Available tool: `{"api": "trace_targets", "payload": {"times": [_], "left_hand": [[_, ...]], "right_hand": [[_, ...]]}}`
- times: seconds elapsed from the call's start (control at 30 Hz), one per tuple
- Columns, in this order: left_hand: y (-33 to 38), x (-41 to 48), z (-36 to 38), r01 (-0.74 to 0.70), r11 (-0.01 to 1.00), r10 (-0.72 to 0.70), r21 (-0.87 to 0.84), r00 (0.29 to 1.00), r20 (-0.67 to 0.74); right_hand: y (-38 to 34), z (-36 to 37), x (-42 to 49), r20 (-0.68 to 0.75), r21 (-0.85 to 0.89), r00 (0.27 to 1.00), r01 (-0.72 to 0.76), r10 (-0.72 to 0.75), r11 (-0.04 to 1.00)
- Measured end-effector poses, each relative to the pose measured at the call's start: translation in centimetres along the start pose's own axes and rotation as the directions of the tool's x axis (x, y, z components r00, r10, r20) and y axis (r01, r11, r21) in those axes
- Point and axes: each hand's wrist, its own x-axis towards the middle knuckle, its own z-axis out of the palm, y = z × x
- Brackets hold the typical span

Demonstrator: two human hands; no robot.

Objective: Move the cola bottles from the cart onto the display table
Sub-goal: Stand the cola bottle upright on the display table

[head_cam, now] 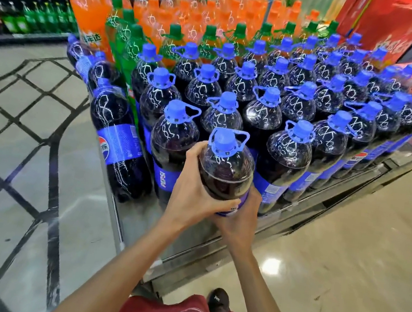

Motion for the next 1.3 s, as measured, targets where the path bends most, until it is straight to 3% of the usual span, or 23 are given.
{"api": "trace_targets", "payload": {"times": [0.37,0.73,0.97,1.3], "left_hand": [[-1.3,-0.1,1.1,0.053,0.999,-0.054,0.011,0.997,0.059],[-1.3,0.2,1.6,-0.053,0.996,0.046,0.078,0.995,0.087],[-1.2,0.3,1.1,-0.015,0.994,-0.002,0.106,0.988,0.153],[-1.3,1.7,1.3,-0.036,0.99,0.006,0.134,0.976,0.216]], "right_hand": [[1.0,0.8,-0.5,-0.039,-0.085,0.997,-0.062,0.059,0.994],[1.3,1.2,-0.8,-0.079,-0.11,0.991,-0.116,0.108,0.987],[1.6,1.5,-1.1,-0.096,-0.163,0.984,-0.163,0.148,0.973],[1.3,1.7,-1.1,-0.156,-0.066,0.966,-0.218,0.206,0.974]]}}
